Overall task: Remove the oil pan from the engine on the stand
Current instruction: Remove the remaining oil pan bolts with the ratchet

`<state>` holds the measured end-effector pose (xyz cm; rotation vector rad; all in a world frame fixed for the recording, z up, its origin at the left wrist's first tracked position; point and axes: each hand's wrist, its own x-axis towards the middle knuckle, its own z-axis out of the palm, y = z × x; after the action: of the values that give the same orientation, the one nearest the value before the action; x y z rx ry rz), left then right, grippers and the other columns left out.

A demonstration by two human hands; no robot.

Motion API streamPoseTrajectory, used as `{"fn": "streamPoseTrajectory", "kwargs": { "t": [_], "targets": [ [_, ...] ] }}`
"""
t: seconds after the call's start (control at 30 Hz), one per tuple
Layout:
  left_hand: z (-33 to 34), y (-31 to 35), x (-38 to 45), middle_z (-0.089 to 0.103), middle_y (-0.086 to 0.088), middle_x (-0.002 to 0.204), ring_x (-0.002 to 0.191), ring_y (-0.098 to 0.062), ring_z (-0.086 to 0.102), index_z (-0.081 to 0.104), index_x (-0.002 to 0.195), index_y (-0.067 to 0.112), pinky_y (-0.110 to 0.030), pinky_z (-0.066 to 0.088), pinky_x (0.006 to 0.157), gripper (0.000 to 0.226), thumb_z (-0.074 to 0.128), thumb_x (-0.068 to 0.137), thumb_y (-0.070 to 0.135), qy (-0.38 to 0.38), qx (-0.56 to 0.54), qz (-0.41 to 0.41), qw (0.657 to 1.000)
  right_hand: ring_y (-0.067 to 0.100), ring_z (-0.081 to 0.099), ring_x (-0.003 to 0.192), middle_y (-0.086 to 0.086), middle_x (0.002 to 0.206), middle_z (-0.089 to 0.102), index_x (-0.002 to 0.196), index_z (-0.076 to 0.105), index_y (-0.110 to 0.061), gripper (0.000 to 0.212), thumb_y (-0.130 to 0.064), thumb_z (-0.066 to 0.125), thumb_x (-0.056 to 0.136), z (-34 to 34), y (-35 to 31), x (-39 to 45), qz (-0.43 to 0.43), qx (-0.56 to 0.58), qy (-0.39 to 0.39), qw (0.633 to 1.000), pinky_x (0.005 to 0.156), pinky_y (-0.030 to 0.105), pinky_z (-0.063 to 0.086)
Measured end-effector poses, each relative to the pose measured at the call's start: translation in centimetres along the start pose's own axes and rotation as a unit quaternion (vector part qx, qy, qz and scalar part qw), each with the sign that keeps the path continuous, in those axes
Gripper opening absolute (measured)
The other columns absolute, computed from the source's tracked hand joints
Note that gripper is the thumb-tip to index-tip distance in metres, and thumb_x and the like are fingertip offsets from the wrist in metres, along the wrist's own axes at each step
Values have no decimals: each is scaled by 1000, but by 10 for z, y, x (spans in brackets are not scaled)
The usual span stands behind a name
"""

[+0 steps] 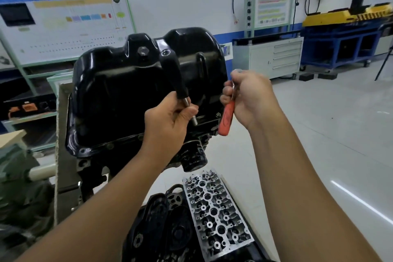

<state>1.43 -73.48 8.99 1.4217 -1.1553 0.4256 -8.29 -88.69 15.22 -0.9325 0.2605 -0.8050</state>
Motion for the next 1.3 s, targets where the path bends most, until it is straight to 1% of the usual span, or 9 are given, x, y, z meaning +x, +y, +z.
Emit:
{"fn": "streamPoseTrajectory", "kwargs": {
  "t": [0.13,0.27,0.4,0.5,0.67,0.77,0.97,1.1,1.3],
  "targets": [
    [6,-1,1,72,6,84,77,-16,74,59,98,27,-45,61,70,10,68,97,23,17,65,59,996,12,45,48,8,67,57,99,59,-4,14,-6,47,107,-2,1,0,2,87,-49,995,46,25,38],
    [13,-3,2,68,0,80,71,-20,68,65,96,15,-43,56,64,7,69,96,20,-5,119,102,988,14,51,51,8,76,68,111,65,-12,12,-14,56,104,-1,18,-6,-8,85,-46,995,45,27,41],
    [16,-1,-1,69,0,80,74,-18,67,71,93,4,-41,55,67,7,74,92,10,2,149,97,984,17,50,49,9,81,74,109,55,-13,10,-15,62,102,10,14,-12,-30,63,-19,997,44,24,37],
    [14,4,0,70,1,79,74,-15,69,71,91,4,-38,57,68,8,78,89,8,8,142,89,986,12,43,43,10,73,69,111,47,-8,17,-17,60,103,9,-10,-17,-45,73,-50,995,41,24,32],
    [22,8,-6,64,-2,70,63,-17,62,65,81,3,-37,53,60,18,78,91,10,57,187,94,976,12,42,43,10,71,60,87,55,-6,20,-19,53,102,-2,-30,-49,-11,78,-126,989,40,23,32],
    [29,13,-13,63,-4,77,66,-11,51,66,79,0,-20,48,64,20,80,90,9,109,249,114,956,10,37,37,6,67,58,76,56,-10,26,-21,51,100,-11,-46,-66,0,81,-170,982,37,19,29],
    [27,18,-9,62,0,68,60,-20,58,73,85,4,-32,47,54,18,79,91,20,101,291,69,949,11,36,35,9,66,58,74,57,-13,22,-22,56,94,-10,-52,-76,7,-15,-212,977,39,19,28],
    [22,15,-6,61,-1,66,58,-21,57,70,81,3,-38,48,52,19,77,92,17,85,260,68,959,12,36,36,12,68,59,80,56,-13,17,-18,56,97,3,-37,-79,1,-12,-231,973,40,20,28],
    [17,15,-5,62,-2,66,59,-23,58,70,84,5,-40,50,53,16,75,93,16,47,244,61,967,13,36,39,12,66,59,88,55,-13,10,-15,58,98,12,-28,-84,-48,23,-173,983,42,21,25]
  ]
}}
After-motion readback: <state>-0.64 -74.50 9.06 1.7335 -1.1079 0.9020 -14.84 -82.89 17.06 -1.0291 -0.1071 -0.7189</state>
